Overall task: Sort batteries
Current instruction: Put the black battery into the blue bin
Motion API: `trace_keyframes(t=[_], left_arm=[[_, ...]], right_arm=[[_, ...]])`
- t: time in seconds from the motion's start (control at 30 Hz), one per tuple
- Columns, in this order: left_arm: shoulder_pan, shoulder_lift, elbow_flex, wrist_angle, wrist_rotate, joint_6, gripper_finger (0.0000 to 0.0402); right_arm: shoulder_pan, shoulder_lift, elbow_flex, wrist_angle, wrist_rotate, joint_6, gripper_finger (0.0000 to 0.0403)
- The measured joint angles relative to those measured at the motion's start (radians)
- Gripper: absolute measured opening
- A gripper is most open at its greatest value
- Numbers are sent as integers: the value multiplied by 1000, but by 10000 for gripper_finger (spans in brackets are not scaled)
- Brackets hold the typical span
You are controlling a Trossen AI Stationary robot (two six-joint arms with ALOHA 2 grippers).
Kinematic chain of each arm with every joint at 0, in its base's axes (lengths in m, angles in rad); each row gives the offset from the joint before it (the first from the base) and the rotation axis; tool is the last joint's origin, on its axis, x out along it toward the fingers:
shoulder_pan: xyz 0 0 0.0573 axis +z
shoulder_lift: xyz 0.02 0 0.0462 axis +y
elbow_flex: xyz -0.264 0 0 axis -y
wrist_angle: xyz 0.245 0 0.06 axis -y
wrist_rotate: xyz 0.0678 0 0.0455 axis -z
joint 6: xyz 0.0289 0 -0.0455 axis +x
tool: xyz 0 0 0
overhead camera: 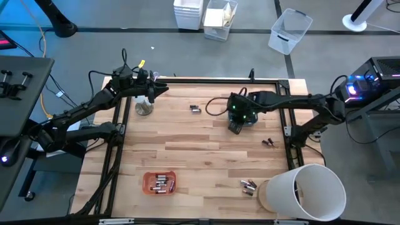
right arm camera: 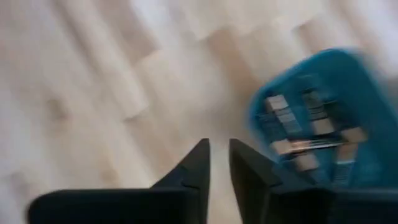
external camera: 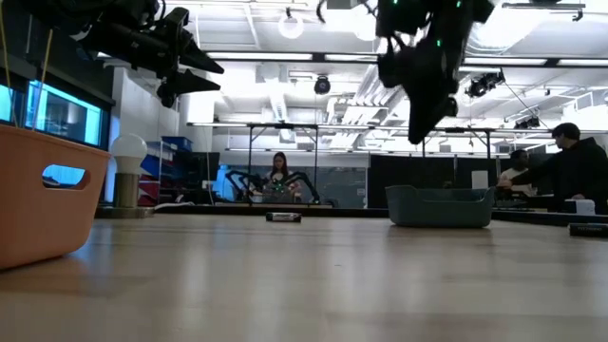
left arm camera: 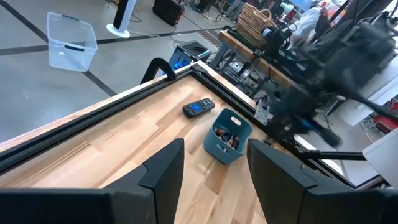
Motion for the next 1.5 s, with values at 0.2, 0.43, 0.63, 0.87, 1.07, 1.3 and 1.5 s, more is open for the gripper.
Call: trace_keyframes(t=[0.2,0.43,0.63,0.87,1.07,1.3,1.5], left_arm=[[0,0,0,0,0,0,170],[0,0,0,0,4,1,170],[0,0,0,0,4,2,170],[0,0,0,0,4,4,170],[0,0,0,-2,4,0,170],[0,0,0,-39,4,0,170],[-1,0,0,-46,2,1,170]], right_arm=[[237,4,-47,-6,-119,255,122],[508,51,-113,-20,-219,717,151],[616,117,-142,49,-378,877,152],[680,205,-145,101,-412,913,152],[677,251,-145,111,-350,938,152],[706,311,-143,168,-384,950,152],[728,358,-138,138,-384,958,148]])
